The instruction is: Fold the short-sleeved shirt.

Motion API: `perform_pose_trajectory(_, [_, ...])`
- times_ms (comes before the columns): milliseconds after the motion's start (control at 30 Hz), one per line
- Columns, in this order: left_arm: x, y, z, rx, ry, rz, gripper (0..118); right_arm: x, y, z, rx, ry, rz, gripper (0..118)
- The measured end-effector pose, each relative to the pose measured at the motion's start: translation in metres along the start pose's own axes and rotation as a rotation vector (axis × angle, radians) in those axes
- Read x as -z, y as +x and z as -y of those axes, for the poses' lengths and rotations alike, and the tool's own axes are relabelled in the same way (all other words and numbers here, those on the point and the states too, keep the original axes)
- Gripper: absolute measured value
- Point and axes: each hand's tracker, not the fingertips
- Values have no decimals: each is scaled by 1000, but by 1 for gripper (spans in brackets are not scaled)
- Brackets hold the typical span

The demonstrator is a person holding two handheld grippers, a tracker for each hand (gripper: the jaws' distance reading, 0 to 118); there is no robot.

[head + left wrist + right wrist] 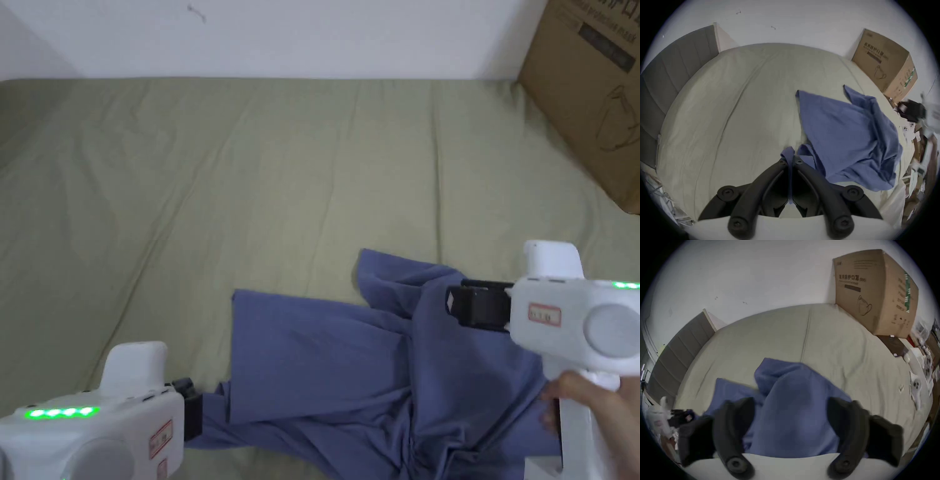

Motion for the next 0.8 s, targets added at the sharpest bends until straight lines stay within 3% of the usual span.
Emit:
perform_pose_trajectory(133, [-9, -4, -1, -28, 12, 42, 2, 63, 13, -36, -156, -83, 134, 96])
perform_pose_trajectory(300, [-6, -6, -2, -63, -6, 57, 2, 135, 33, -44, -101, -269, 50, 96])
perform_pose_trajectory(367, [-3, -8, -2, -90, -6, 71, 2, 158, 34, -38, -114, -390, 71, 87])
perform_pose_trajectory(433, [-3, -8, -3, -83, -16, 66, 2, 149, 24, -38, -114, -322, 87, 85])
perform_pose_trajectory(500, [-2, -9, -5, -80, -11, 67, 2, 139, 18, -37, -180, -294, 79, 68])
perform_pose_trajectory(600, [-4, -12, -7, -96, -6, 85, 2, 117, 1, -34, -234, -284, 75, 4])
perform_pose_trajectory(700, [-10, -14, -9, -107, 4, 83, 2, 110, -11, -29, -344, -291, 87, 4])
perform_pose_trajectory(800, [-16, -13, -13, -103, 15, 85, 2, 95, -5, -34, -282, -256, 96, 4])
